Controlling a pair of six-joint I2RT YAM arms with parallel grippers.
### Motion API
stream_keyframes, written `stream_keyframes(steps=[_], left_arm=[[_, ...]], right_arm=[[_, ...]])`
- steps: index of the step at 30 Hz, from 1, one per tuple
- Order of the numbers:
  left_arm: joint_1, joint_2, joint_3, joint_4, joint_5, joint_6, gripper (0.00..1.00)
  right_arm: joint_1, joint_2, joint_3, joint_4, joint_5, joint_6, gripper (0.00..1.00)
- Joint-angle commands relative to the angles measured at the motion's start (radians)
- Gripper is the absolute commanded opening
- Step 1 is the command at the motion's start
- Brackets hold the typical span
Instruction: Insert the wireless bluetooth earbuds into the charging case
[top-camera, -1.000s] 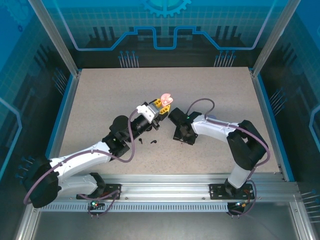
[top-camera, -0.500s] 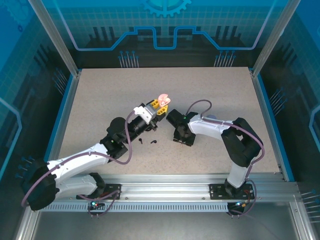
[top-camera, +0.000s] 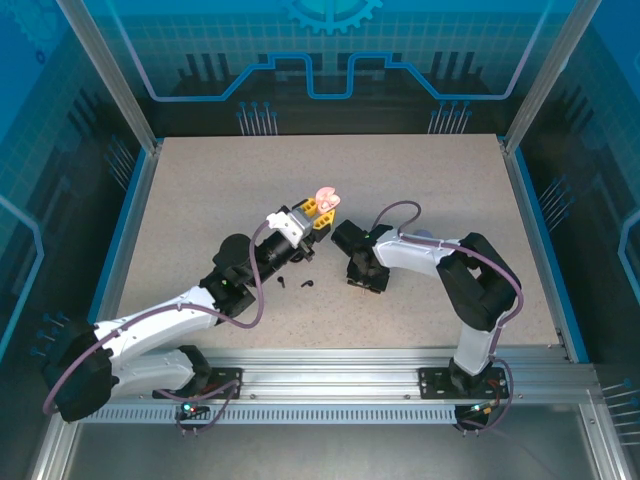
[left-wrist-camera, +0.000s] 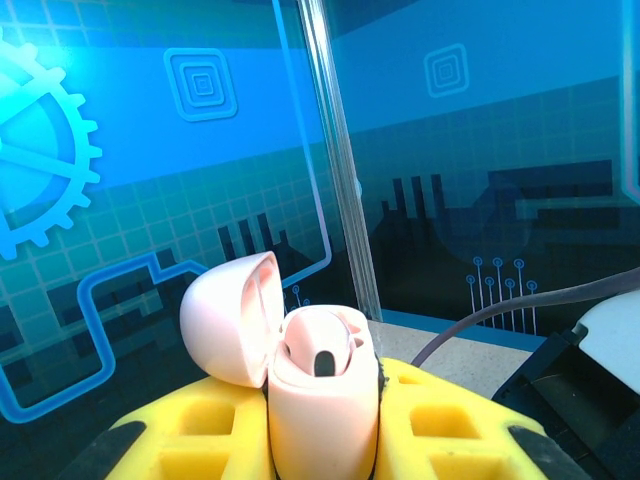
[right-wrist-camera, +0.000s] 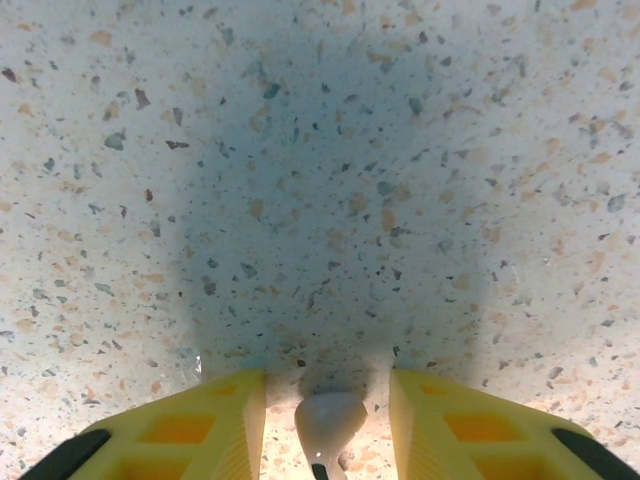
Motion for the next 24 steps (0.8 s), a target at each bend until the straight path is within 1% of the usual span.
stream_keyframes(steps=[1,14,24], left_arm=[[0.009,-0.020,-0.007,0.054,-0.005,0.006,0.00],[0.009,-0.012,0.002,0.054,0.000,-0.002,0.00],[0.010,-0.007,0.011,0.050,0.004,-0.001,0.00]], right_arm=[[-0.004,0.024,0.000,-0.012,0.010,0.016,0.35],[-0.001,0.000,-0.023,0.000,-0.029,0.027,0.33],[0.009,0.006,-0.026,-0.004,-0.036,0.039,0.32]])
